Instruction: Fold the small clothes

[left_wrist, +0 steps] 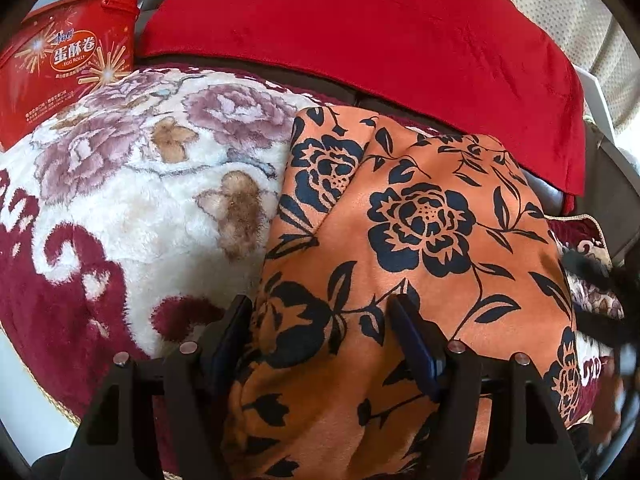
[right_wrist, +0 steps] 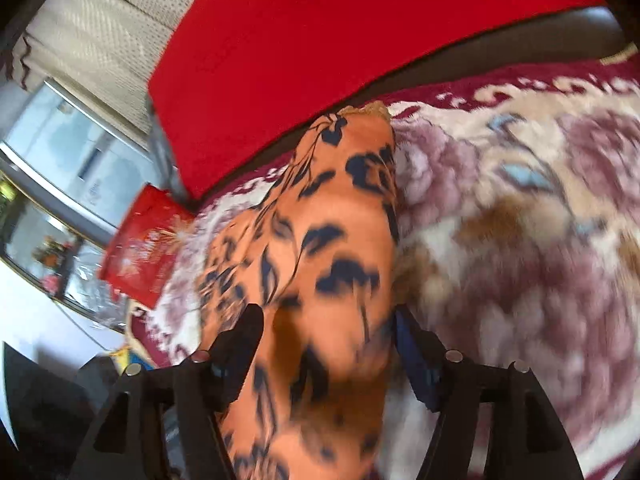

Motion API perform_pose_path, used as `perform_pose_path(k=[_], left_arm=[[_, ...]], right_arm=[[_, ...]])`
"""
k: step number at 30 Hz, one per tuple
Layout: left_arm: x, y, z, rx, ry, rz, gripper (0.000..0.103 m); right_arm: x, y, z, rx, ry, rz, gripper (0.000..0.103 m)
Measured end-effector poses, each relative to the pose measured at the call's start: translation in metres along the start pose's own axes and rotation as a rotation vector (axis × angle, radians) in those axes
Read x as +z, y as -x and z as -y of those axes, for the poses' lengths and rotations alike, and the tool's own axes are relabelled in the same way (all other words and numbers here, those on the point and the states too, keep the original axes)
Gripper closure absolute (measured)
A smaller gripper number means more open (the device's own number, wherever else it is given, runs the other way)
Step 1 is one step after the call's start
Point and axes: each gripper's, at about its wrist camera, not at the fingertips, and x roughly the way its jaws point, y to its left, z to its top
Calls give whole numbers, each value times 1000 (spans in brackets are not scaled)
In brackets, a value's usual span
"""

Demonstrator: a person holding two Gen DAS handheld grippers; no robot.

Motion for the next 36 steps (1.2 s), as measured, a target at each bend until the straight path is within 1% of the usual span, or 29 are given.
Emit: perform_pose_path(k=[3,5,6,7,8,9,11,12,13,14,15,16,17,18,19,20,22,23,25,27,28,29,31,32,33,34,35,36], left_arm=[[0,0,0,2,-4,2,30],[0,0,0,1,-2,-1,30],[0,0,-1,-1,0,-2,30],[1,-1,-2,-2,1,-5,30],[1,-1,-2,-8,2,-10,29],[1,-1,-3,-16,8,-13,29],[1,9,-5,-38,30,-16,30],[0,17,-8,-54,38,-1,31],[-3,29,-11,-82,41,28,31],[-7,41,-17,-111,46,47,31],[-11,47,-25,-137,66,49,31],[-16,48,-35,-167,112,37,31],[-23,43,-48,-211,180,-2,31],[-27,36,-56,-243,226,-45,36],[-37,24,-68,-281,285,-108,65],[-44,20,-75,-297,309,-119,69],[-50,30,-83,-331,351,-101,73],[-49,37,-84,-342,366,-98,73],[-46,52,-85,-358,379,-67,74],[-44,56,-86,-358,387,-59,62],[-42,54,-87,-366,390,-64,51],[-42,52,-88,-367,401,-67,48],[-42,51,-89,-361,426,-65,48],[-41,52,-89,-367,423,-49,49],[-41,53,-88,-357,411,-30,59],[-41,52,-87,-334,390,-22,94],[-43,47,-89,-327,412,-48,93],[-49,39,-98,-351,482,-69,93]], right_arm=[[-29,10,11,89,-99,-38,33],[-48,12,12,131,-131,-73,32],[-53,13,7,135,-111,-81,38],[-58,15,-3,121,-58,-83,45],[-61,14,-11,71,-3,-86,67],[-64,14,-15,32,34,-83,71],[-66,10,-16,-52,80,-84,73],[-68,7,-15,-88,101,-84,73],[-70,6,-15,-89,108,-79,73],[-71,9,-16,-76,114,-68,70],[-70,11,-14,-60,100,-66,68],[-70,14,-9,-42,77,-69,64],[-70,16,-2,-31,58,-76,47],[-69,17,-1,-37,55,-75,40],[-69,18,2,-32,50,-72,40],[-70,18,5,-16,38,-80,40],[-68,18,6,-5,34,-82,40],[-68,19,7,-2,37,-84,40],[-68,19,9,-1,39,-86,39],[-67,17,11,13,23,-92,37],[-67,18,13,20,14,-94,37],[-67,18,15,25,8,-94,36],[-67,19,15,27,8,-94,35],[-67,19,14,27,11,-95,34],[-68,18,13,27,12,-95,34],[-68,19,14,29,13,-96,34],[-69,17,12,31,11,-95,34],[-69,18,12,34,10,-96,34]])
